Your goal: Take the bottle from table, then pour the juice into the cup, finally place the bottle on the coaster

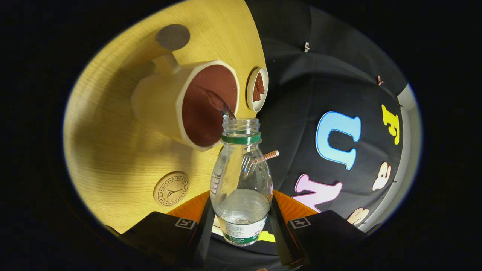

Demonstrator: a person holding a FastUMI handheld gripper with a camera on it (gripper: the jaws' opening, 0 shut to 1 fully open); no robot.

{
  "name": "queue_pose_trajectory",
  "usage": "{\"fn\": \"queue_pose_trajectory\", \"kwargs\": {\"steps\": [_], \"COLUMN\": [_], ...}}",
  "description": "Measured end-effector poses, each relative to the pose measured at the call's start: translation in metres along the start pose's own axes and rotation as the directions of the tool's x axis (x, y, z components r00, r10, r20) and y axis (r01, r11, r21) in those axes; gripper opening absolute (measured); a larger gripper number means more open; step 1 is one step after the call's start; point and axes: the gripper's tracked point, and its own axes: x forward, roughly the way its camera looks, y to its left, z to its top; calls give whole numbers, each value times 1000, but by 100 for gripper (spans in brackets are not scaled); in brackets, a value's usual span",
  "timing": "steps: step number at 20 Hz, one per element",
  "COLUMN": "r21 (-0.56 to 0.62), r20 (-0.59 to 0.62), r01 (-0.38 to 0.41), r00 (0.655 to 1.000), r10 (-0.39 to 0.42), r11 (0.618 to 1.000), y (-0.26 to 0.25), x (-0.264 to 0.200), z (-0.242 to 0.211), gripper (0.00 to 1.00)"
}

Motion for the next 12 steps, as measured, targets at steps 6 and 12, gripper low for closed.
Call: {"fn": "queue_pose_trajectory", "kwargs": {"steps": [6,12], "r21": [-45,-125], "r20": [10,38], "r01": [-7,-2], "r00": [1000,999], "r10": [7,7], "r11": [999,992], "y": [-2,-6], "x": [1,3], "z": [3,5], "gripper": [74,74]}}
